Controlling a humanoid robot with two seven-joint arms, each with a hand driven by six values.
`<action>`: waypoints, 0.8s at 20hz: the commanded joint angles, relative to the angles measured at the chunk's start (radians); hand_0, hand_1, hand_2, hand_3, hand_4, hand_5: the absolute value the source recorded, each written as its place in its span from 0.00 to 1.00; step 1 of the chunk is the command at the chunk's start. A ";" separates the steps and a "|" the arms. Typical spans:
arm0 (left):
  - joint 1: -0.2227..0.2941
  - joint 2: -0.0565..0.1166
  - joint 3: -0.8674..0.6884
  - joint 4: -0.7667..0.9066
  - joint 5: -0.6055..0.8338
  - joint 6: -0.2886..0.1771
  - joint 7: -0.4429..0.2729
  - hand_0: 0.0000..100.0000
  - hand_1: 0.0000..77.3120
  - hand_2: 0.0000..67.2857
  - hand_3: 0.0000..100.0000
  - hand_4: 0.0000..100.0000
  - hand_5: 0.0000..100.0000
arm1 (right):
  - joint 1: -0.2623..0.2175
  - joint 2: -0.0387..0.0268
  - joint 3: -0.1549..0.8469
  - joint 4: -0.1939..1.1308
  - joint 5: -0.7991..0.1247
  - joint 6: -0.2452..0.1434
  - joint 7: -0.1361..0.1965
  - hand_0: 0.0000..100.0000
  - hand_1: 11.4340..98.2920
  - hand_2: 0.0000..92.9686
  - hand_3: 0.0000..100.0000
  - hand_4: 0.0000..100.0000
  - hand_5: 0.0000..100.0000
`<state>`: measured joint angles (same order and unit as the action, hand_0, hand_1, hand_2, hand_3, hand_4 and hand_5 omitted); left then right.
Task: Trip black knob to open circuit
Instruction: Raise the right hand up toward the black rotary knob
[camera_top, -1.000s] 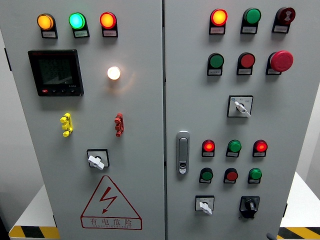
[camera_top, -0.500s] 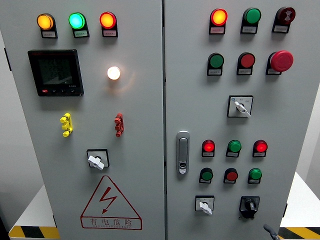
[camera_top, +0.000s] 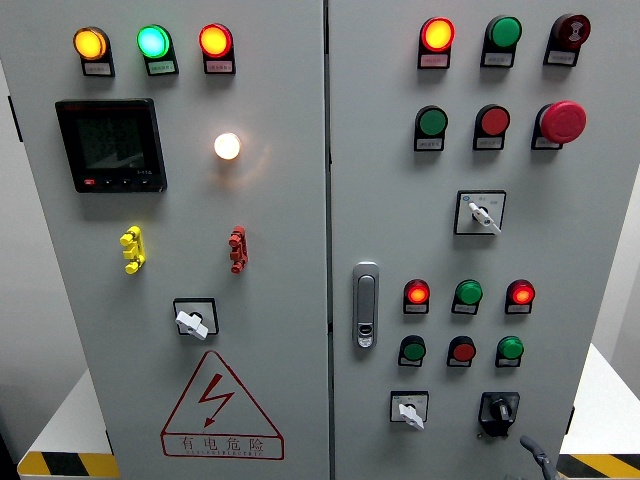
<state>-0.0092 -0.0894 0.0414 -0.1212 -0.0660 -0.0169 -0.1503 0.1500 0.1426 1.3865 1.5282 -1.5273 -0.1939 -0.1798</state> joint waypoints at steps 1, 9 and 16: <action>0.000 0.000 0.000 0.000 0.000 0.000 0.000 0.00 0.04 0.19 0.21 0.07 0.02 | 0.014 0.0000 -0.001 -0.002 0.022 0.001 -0.017 0.91 1.00 0.08 0.96 0.99 1.00; 0.000 -0.001 0.000 0.000 0.000 0.000 0.000 0.00 0.04 0.19 0.21 0.07 0.02 | 0.039 0.0000 -0.003 -0.002 0.065 0.001 -0.030 0.94 0.99 0.08 0.96 0.99 1.00; 0.000 -0.001 0.000 0.000 0.000 0.000 0.000 0.00 0.04 0.19 0.21 0.07 0.02 | 0.042 0.0000 -0.018 -0.002 0.067 0.001 -0.035 0.95 0.98 0.08 0.97 0.99 1.00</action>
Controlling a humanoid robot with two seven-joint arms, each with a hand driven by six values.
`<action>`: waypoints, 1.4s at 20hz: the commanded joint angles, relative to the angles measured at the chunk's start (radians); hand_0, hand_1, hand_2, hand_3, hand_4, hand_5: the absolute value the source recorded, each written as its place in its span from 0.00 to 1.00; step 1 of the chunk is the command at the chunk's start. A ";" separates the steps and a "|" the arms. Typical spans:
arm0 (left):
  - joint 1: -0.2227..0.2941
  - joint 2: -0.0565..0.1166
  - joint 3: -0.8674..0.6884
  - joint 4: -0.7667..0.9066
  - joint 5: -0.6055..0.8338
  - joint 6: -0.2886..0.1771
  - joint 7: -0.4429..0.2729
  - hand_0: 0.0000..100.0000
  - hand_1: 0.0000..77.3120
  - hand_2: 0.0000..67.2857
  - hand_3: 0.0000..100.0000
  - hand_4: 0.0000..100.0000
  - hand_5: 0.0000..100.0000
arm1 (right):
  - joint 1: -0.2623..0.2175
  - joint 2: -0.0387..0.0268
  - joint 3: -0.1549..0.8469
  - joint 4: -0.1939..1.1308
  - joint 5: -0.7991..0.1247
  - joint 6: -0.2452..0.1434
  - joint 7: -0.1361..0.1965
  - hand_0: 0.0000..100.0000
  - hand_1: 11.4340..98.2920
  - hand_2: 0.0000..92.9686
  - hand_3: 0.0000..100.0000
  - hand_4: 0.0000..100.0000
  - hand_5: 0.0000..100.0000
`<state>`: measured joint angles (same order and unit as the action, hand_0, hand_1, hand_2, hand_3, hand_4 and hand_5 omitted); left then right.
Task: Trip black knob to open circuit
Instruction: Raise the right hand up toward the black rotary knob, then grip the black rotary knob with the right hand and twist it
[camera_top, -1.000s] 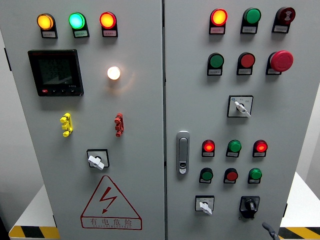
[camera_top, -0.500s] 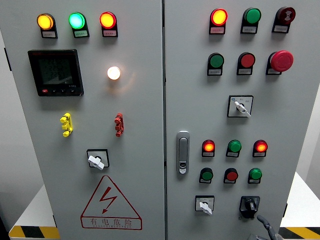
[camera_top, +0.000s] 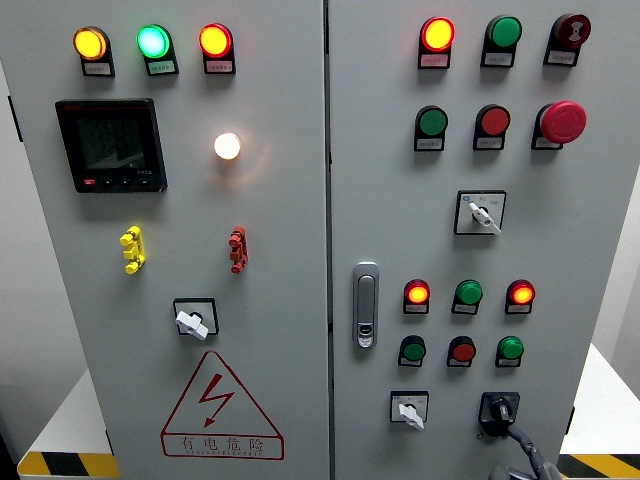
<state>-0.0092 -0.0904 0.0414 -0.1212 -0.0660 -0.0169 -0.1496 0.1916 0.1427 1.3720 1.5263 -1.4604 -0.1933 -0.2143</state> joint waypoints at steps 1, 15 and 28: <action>0.000 0.000 0.000 0.000 0.000 0.000 -0.001 0.00 0.04 0.19 0.21 0.07 0.02 | 0.000 0.0000 -0.010 0.000 0.000 0.000 0.000 0.95 0.98 0.08 0.97 0.99 1.00; 0.000 0.000 0.000 0.000 0.000 0.000 -0.001 0.00 0.04 0.19 0.21 0.07 0.02 | 0.002 0.0000 -0.030 0.002 0.000 0.003 -0.002 0.99 0.97 0.08 0.98 1.00 1.00; 0.000 0.000 0.000 0.000 0.000 0.000 -0.001 0.00 0.04 0.19 0.21 0.07 0.02 | 0.014 0.0000 -0.044 0.002 0.000 0.008 -0.011 1.00 0.95 0.08 0.98 1.00 1.00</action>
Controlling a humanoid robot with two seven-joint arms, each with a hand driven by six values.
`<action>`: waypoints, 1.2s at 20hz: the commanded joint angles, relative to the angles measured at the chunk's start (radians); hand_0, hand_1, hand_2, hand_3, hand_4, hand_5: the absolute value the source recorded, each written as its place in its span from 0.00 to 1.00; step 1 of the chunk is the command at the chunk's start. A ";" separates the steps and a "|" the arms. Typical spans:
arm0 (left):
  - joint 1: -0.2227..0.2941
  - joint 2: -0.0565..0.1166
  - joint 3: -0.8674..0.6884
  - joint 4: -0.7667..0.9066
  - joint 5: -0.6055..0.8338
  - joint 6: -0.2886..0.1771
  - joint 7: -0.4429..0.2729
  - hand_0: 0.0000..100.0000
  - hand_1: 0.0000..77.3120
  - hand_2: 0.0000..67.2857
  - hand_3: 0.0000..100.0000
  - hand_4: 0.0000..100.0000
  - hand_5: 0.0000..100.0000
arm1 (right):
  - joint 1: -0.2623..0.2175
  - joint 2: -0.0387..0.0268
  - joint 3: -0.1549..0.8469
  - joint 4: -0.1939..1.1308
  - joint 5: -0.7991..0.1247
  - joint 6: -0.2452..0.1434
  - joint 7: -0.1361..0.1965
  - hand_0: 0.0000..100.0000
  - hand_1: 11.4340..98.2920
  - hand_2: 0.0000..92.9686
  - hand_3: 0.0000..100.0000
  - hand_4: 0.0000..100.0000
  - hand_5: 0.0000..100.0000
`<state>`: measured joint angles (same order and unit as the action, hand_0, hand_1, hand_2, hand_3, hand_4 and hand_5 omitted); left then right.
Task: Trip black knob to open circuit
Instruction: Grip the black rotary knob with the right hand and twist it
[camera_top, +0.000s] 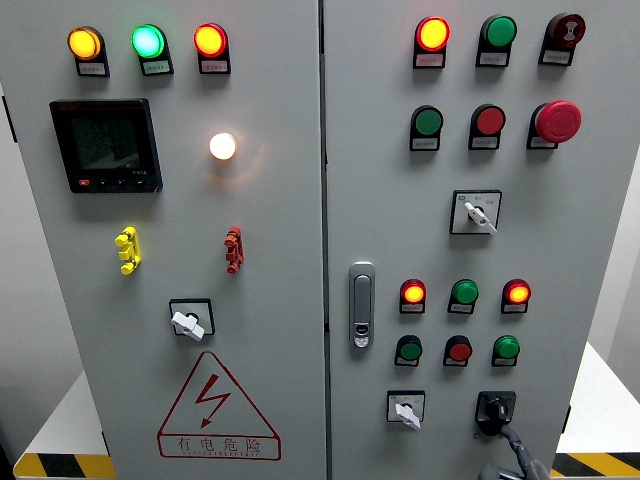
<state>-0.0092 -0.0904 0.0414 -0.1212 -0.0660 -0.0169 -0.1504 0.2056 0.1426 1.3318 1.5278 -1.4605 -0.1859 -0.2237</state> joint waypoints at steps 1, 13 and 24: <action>0.000 0.000 0.000 0.000 0.000 0.000 0.000 0.00 0.04 0.19 0.21 0.07 0.02 | 0.000 0.0000 -0.003 0.000 0.000 0.000 -0.002 1.00 0.95 0.08 0.97 1.00 1.00; 0.000 0.000 0.000 0.000 0.000 0.000 0.000 0.00 0.04 0.19 0.21 0.07 0.02 | 0.001 0.0000 -0.014 0.000 0.000 0.005 -0.005 1.00 0.94 0.08 0.97 1.00 1.00; 0.000 0.000 0.000 0.000 0.000 0.000 0.000 0.00 0.04 0.19 0.21 0.07 0.02 | 0.009 0.0015 -0.022 0.000 0.000 0.006 -0.005 1.00 0.92 0.08 0.97 1.00 1.00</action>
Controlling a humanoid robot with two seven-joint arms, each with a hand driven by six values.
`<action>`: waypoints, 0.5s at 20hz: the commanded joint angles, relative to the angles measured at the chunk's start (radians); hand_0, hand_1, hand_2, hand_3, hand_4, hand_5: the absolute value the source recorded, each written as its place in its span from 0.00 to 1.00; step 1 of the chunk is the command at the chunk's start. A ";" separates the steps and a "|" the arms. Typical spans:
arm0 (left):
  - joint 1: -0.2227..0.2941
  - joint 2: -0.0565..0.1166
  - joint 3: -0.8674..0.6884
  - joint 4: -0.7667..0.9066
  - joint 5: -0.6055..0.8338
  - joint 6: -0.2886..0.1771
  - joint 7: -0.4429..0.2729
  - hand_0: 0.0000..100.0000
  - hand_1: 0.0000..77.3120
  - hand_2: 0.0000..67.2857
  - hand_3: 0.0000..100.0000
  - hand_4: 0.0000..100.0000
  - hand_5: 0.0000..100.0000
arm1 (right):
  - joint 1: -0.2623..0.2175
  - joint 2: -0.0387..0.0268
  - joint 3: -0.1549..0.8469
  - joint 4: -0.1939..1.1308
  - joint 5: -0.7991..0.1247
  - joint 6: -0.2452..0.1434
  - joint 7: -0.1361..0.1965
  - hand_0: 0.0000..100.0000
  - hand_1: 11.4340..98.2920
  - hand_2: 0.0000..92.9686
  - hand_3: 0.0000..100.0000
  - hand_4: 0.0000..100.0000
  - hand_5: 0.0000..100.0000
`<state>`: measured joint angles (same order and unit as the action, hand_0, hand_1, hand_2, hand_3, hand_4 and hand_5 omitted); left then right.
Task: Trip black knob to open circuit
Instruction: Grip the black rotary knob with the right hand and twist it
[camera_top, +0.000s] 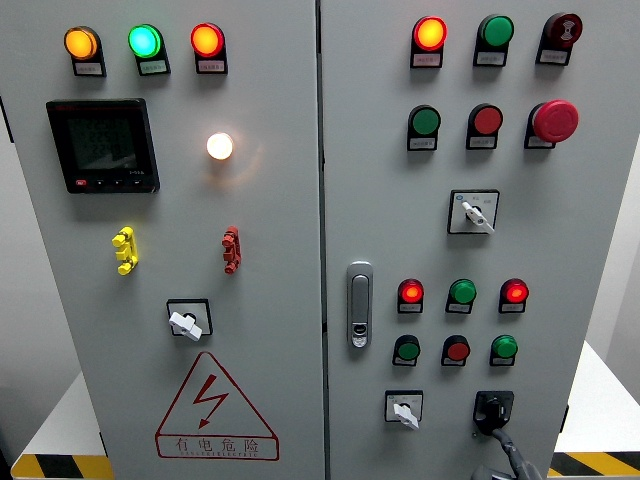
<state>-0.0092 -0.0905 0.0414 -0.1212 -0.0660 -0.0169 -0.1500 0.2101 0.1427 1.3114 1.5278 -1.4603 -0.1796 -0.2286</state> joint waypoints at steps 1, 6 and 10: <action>0.000 0.000 0.000 0.000 0.000 0.000 0.000 0.00 0.04 0.19 0.21 0.07 0.02 | 0.011 0.0030 0.000 0.000 -0.002 0.000 0.000 1.00 0.92 0.08 0.97 1.00 1.00; 0.000 0.000 0.000 0.000 0.000 0.000 0.000 0.00 0.04 0.19 0.21 0.07 0.02 | 0.011 0.0031 0.000 -0.001 0.000 0.000 0.000 1.00 0.91 0.08 0.97 1.00 1.00; 0.000 0.000 0.000 0.000 0.000 0.000 0.001 0.00 0.04 0.19 0.21 0.07 0.02 | 0.011 0.0031 -0.001 -0.003 -0.002 -0.001 0.002 1.00 0.91 0.08 0.97 1.00 1.00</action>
<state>-0.0092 -0.0905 0.0414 -0.1212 -0.0660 -0.0169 -0.1500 0.2211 0.1458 1.3106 1.5265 -1.4604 -0.1793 -0.2287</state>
